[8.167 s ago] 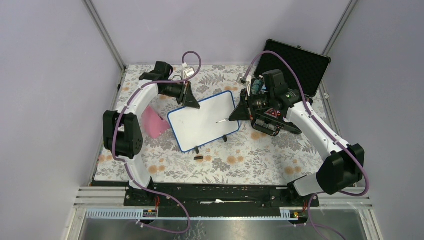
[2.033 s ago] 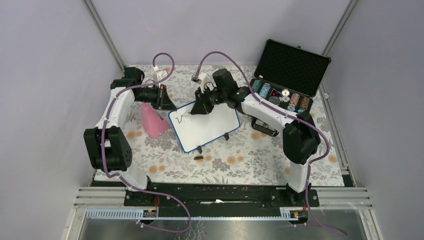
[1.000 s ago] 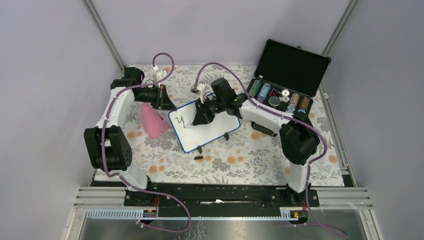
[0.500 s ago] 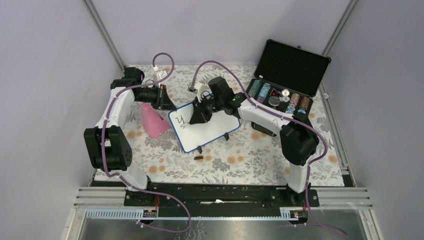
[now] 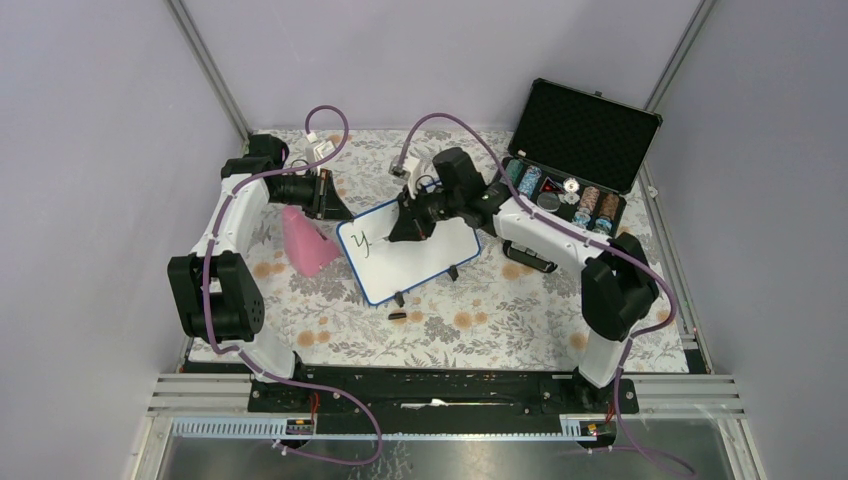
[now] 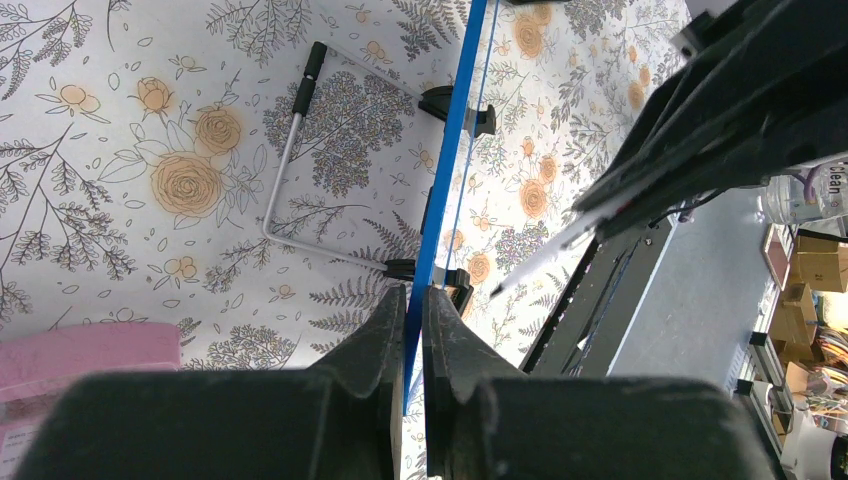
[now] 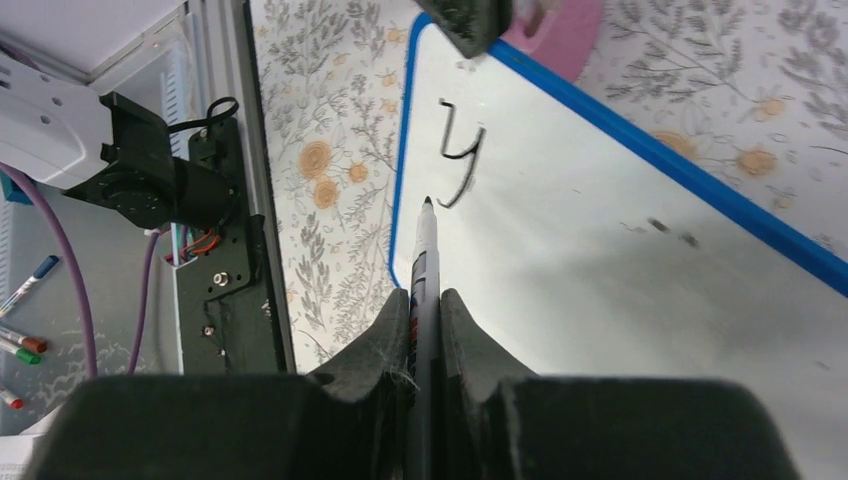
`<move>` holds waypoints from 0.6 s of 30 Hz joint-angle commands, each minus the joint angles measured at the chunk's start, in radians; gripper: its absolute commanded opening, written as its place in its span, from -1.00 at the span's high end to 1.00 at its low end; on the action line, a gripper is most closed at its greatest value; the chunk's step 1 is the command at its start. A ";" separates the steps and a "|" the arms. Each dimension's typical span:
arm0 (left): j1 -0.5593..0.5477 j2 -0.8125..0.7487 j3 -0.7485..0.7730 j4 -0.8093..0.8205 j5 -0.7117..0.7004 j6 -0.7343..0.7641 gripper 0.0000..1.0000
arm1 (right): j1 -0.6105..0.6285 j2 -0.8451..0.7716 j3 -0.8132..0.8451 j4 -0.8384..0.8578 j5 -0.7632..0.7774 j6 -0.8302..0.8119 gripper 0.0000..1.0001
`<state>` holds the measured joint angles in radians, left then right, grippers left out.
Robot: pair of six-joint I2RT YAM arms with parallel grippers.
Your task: Write a sentence on the whiteboard
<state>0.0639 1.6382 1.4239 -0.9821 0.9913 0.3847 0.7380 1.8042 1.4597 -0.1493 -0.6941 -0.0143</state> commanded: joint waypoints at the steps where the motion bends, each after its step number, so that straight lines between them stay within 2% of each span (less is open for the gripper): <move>1: 0.001 -0.017 0.012 0.000 0.005 0.018 1.00 | -0.048 -0.062 -0.020 0.007 0.020 -0.035 1.00; 18: -0.001 -0.018 0.009 0.000 0.002 0.024 1.00 | -0.049 0.016 0.060 0.006 0.041 -0.027 1.00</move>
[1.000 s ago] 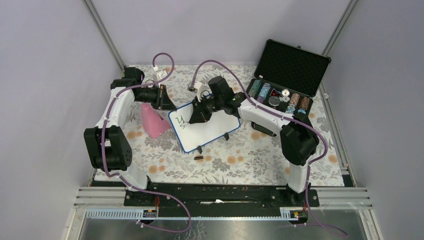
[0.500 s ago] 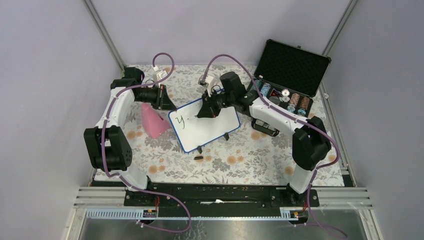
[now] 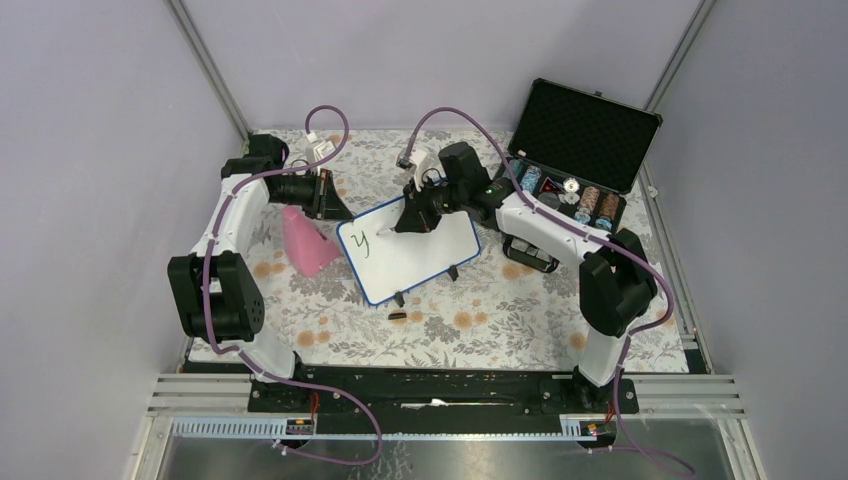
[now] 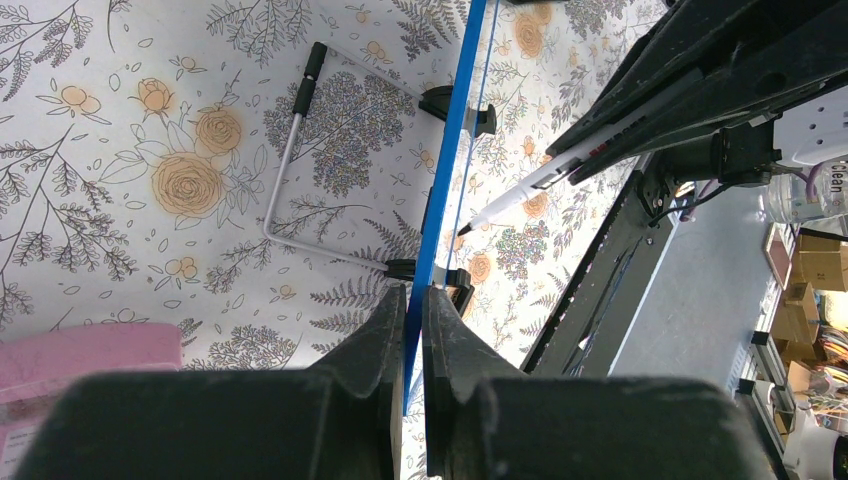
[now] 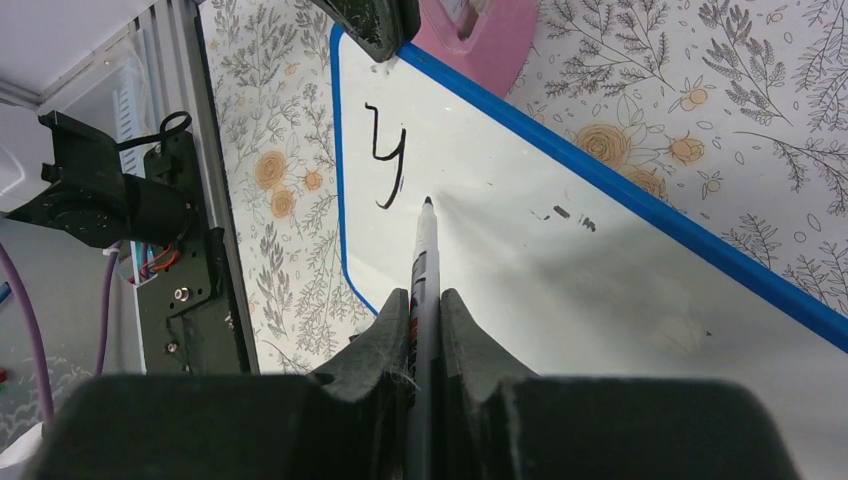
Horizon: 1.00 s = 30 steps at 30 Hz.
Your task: Write a sentence on the whiteboard
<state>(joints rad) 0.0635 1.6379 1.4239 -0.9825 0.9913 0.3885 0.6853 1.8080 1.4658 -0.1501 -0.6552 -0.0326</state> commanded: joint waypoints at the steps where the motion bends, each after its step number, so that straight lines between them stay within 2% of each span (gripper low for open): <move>1: -0.001 -0.018 0.010 0.001 0.003 0.021 1.00 | 0.004 0.015 0.057 0.007 0.000 -0.007 1.00; 18: -0.007 -0.012 0.015 0.000 0.002 0.017 1.00 | 0.013 0.058 0.080 0.007 -0.021 0.000 1.00; 30: -0.007 -0.007 0.018 0.000 0.000 0.016 1.00 | 0.026 0.056 0.039 0.007 -0.020 -0.015 1.00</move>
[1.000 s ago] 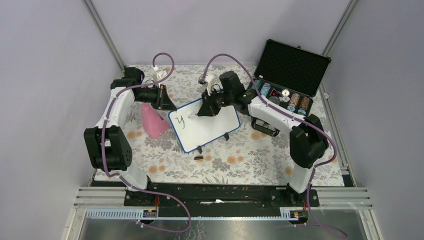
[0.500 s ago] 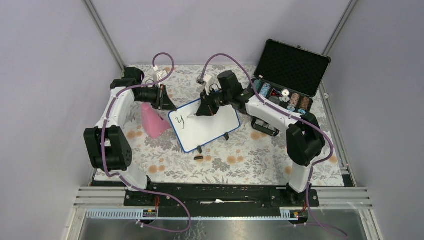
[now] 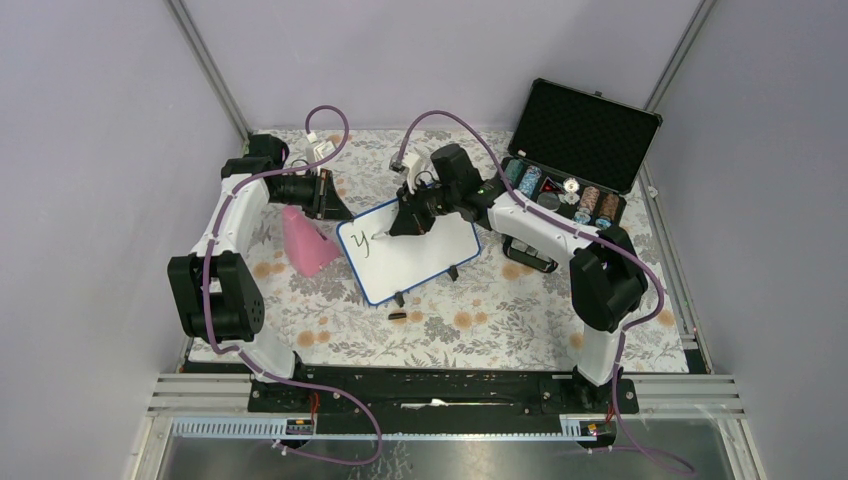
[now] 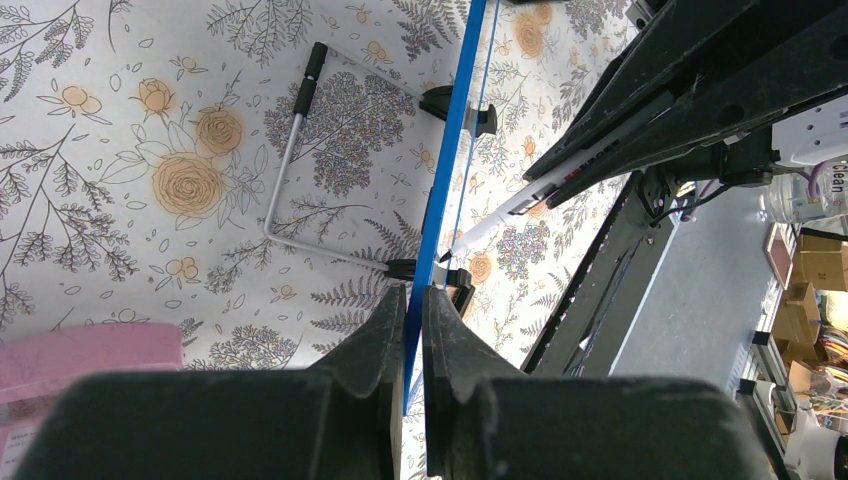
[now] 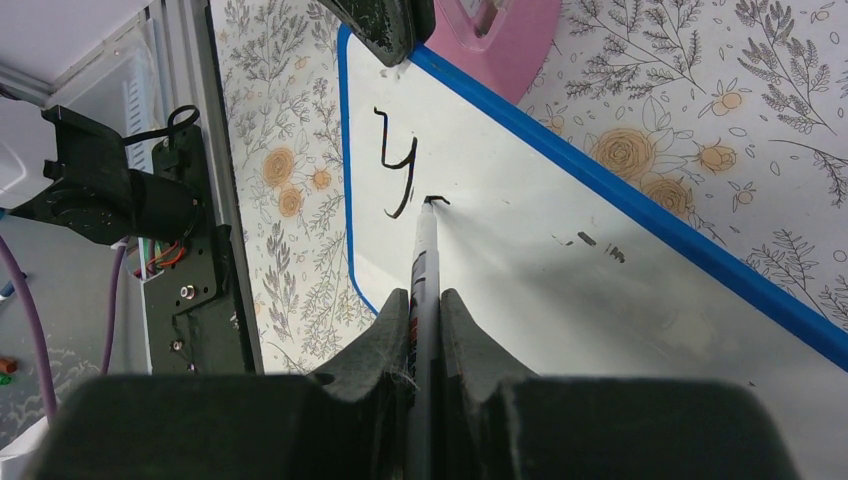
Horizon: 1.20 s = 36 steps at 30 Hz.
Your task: Write a sentence on the whiteboard
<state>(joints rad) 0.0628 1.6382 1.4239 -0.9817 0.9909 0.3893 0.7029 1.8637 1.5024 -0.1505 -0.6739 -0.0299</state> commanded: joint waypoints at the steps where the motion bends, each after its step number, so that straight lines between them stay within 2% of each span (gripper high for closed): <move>1: -0.006 -0.007 0.018 -0.001 0.000 0.015 1.00 | 0.008 -0.002 -0.001 0.007 -0.001 -0.019 1.00; 36: -0.007 -0.012 0.017 0.000 -0.003 0.013 1.00 | -0.039 -0.061 -0.048 -0.053 0.051 -0.091 1.00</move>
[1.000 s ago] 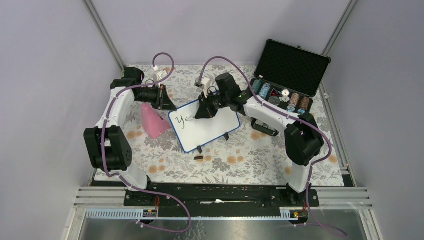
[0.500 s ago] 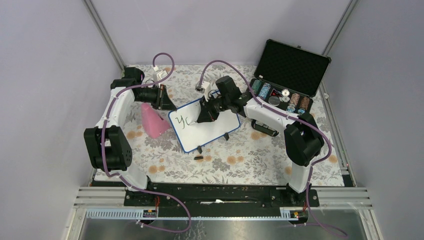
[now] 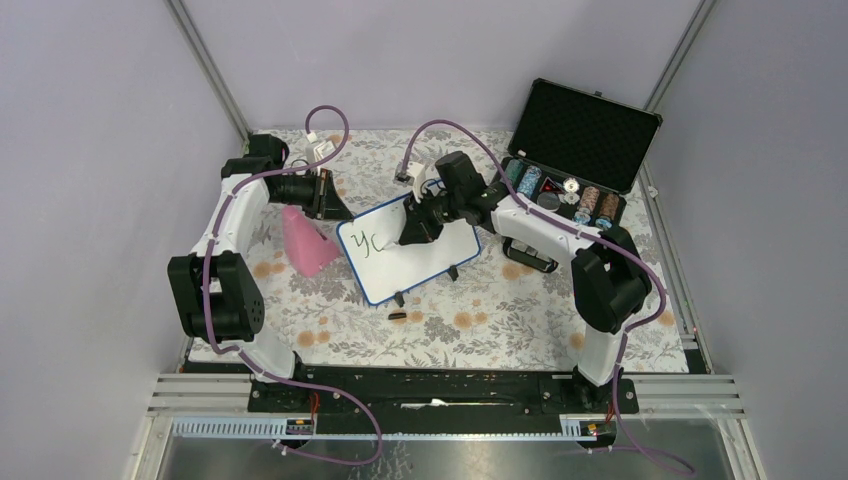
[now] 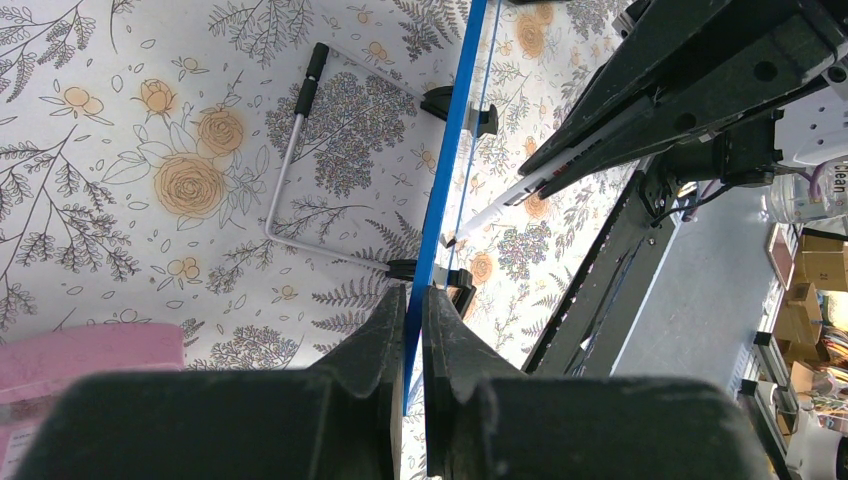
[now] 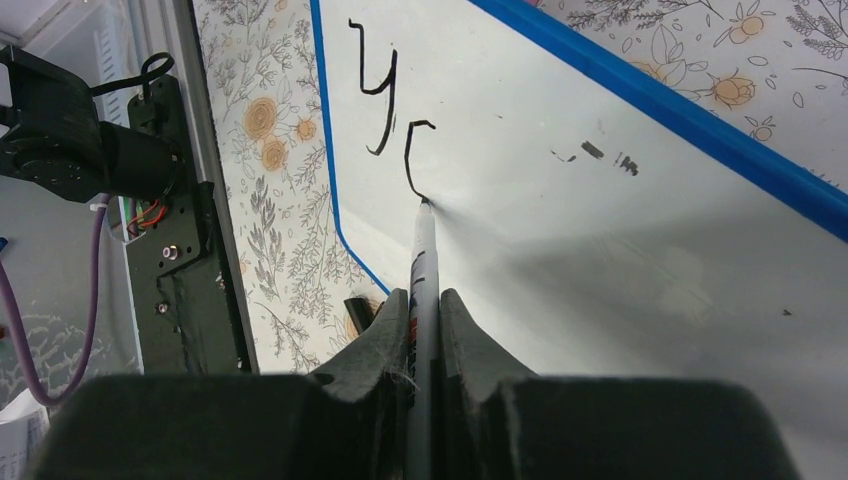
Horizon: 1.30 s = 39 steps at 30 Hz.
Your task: Write a sentence on the whiteboard
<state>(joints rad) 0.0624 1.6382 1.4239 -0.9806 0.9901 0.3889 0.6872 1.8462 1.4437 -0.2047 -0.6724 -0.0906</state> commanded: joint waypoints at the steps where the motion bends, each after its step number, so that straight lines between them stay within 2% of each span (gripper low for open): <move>1: -0.007 -0.010 0.018 -0.001 -0.001 0.013 1.00 | -0.025 -0.044 0.012 0.002 0.051 -0.031 1.00; 39: -0.007 -0.011 0.012 -0.001 0.002 0.019 1.00 | -0.012 0.024 0.137 0.000 0.045 0.007 1.00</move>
<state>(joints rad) 0.0616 1.6382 1.4239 -0.9794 0.9901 0.3901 0.6765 1.8530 1.5291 -0.2352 -0.6472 -0.0837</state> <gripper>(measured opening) 0.076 0.155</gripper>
